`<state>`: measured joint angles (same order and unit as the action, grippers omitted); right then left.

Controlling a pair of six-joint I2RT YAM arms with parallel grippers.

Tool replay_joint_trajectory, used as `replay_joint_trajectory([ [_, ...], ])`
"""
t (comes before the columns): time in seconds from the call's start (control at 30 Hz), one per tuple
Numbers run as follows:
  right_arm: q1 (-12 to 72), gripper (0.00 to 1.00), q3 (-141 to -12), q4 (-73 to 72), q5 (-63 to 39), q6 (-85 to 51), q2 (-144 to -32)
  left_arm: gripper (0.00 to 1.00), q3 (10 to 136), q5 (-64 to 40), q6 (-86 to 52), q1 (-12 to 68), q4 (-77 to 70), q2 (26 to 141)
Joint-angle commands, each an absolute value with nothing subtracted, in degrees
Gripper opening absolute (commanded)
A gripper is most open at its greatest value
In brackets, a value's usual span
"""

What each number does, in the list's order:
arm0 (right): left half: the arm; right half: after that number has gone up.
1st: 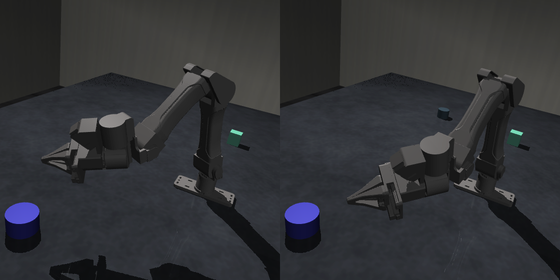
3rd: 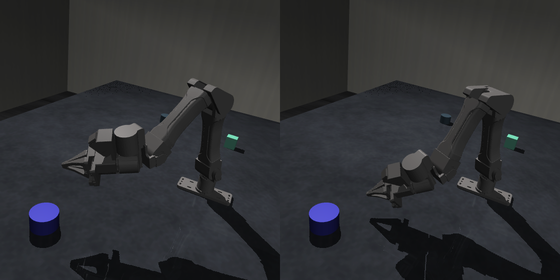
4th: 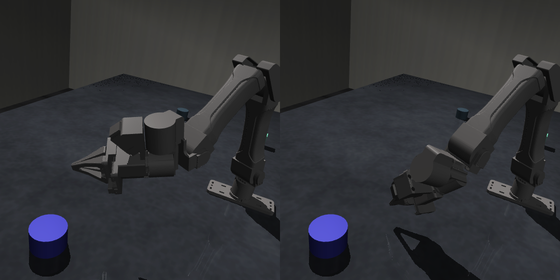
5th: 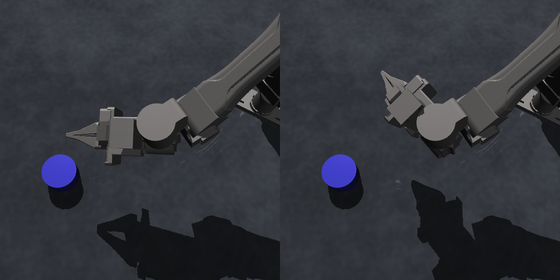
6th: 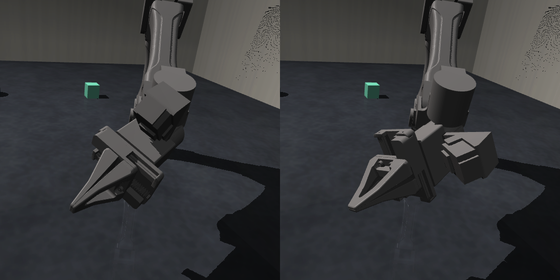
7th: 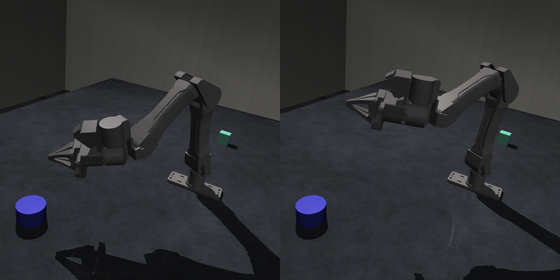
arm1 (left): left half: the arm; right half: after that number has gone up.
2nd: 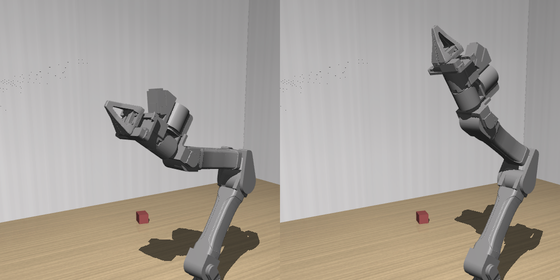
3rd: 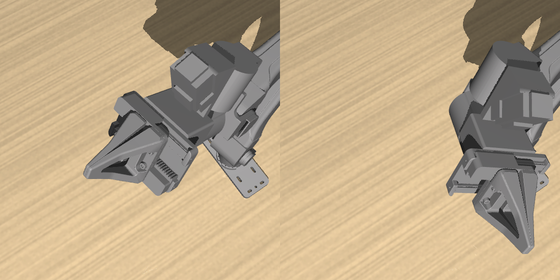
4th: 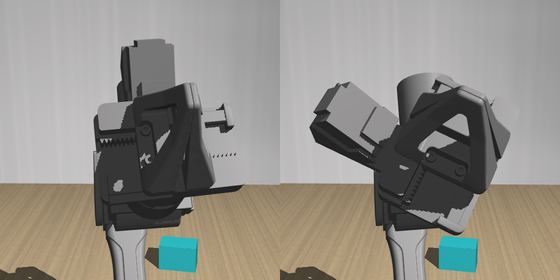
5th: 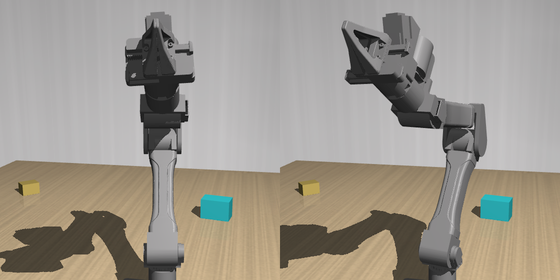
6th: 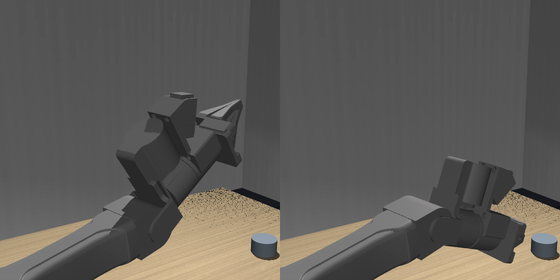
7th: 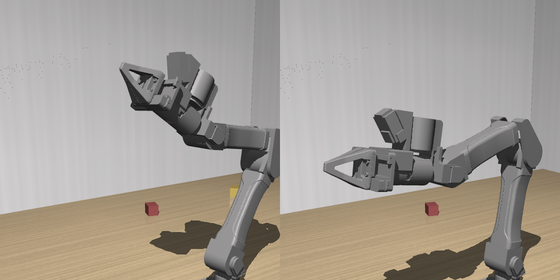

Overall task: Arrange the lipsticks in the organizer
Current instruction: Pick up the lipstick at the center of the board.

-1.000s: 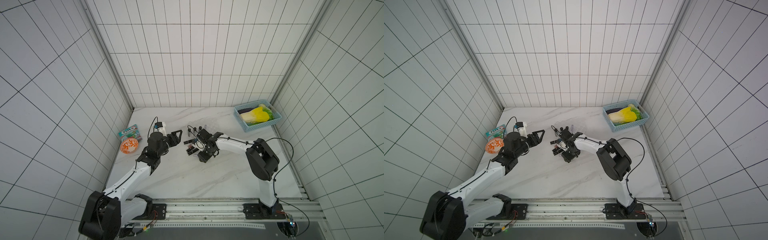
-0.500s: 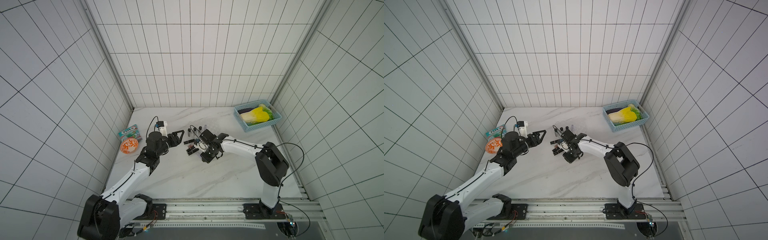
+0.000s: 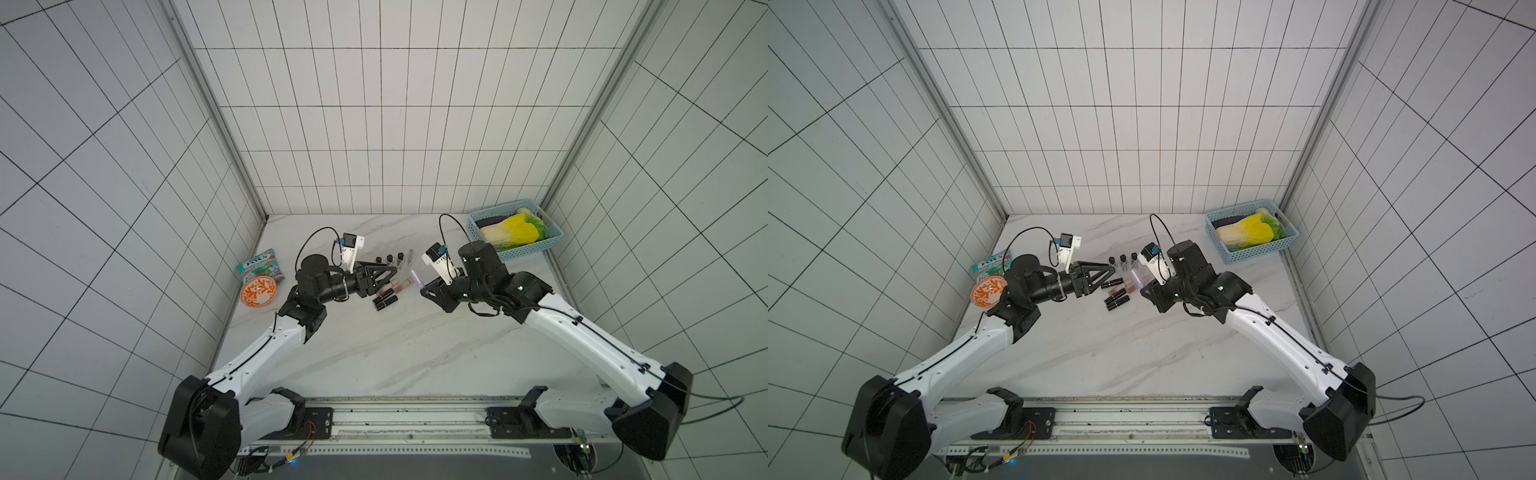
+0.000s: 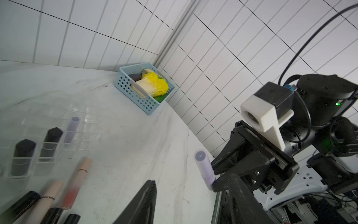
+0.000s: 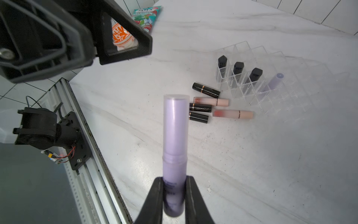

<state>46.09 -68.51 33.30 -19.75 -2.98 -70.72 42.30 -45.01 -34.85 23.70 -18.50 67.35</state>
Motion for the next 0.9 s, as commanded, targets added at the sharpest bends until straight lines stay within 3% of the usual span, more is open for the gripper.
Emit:
replay_joint_trajectory([
  [0.0,45.88,0.19,-67.26,32.96,-23.49,-4.74,-70.04,0.48,44.95,-48.41,-32.18,26.27,-18.54,68.97],
  [0.47,45.88,0.19,-67.1,31.26,-28.91,-5.8,-69.21,0.42,46.85,-46.58,-31.2,30.32,-18.71,72.42],
  [0.73,46.04,0.23,-66.72,31.2,-28.64,-5.71,-68.93,0.14,47.07,-45.72,-31.25,30.89,-19.18,72.54],
  [0.8,45.88,0.34,-66.38,31.28,-25.99,-5.8,-68.03,0.1,47.6,-45.03,-30.72,31.11,-18.31,72.78],
  [0.87,45.66,0.57,-65.91,31.31,-22.85,-5.97,-66.56,0.09,49.37,-43.03,-28.46,31.6,-14.76,73.1],
])
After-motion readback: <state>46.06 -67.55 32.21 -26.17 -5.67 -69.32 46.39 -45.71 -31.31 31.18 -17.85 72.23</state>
